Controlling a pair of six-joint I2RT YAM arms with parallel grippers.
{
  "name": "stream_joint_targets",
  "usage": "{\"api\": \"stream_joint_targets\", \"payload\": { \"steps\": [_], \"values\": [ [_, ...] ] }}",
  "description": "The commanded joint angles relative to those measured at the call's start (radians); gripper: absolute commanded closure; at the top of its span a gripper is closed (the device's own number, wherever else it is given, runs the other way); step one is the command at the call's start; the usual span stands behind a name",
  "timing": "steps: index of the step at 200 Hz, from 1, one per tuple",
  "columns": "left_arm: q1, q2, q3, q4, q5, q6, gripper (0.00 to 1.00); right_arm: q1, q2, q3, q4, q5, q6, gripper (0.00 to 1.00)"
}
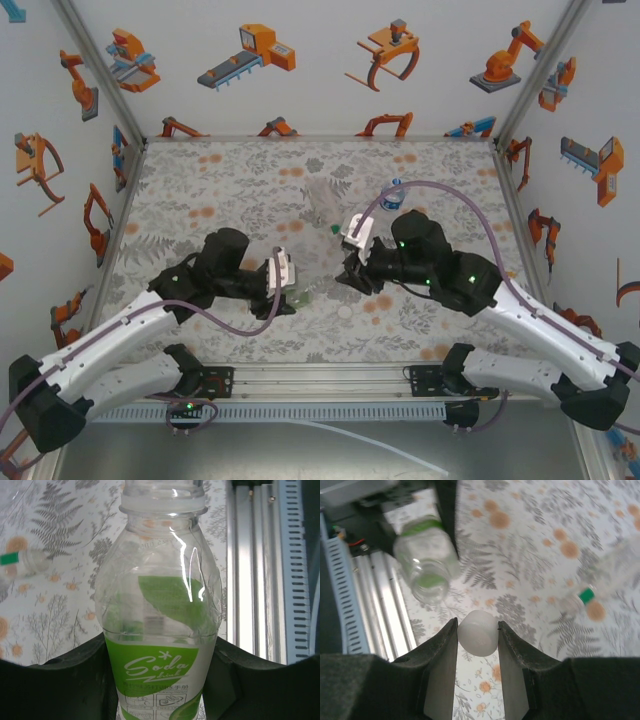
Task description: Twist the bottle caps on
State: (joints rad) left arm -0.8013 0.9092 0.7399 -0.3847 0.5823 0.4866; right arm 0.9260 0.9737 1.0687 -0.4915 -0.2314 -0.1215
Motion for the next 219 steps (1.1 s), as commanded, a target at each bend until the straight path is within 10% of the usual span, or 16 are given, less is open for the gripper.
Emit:
{"api": "stream_joint_targets", "payload": {
  "steps": [1,112,219],
  "values": [
    [0.051,-0.06,-0.061,0.112,-0.034,-0.124,1.0,-0.071,0.008,-0.044,-0.016,0.141,0.149,1.0],
    [0.078,-0.162,-0.036,0.131,-0.139,-0.255,1.0,-0.205,0.459,-0.17,0.043,0.331,0.676,0.96],
    [0.075,-0.179,-0.042,0.135,-0.111,-0.267,1.0,-0.205,0.667,-0.18,0.105,0.288,0.697,0.7]
  ]
}}
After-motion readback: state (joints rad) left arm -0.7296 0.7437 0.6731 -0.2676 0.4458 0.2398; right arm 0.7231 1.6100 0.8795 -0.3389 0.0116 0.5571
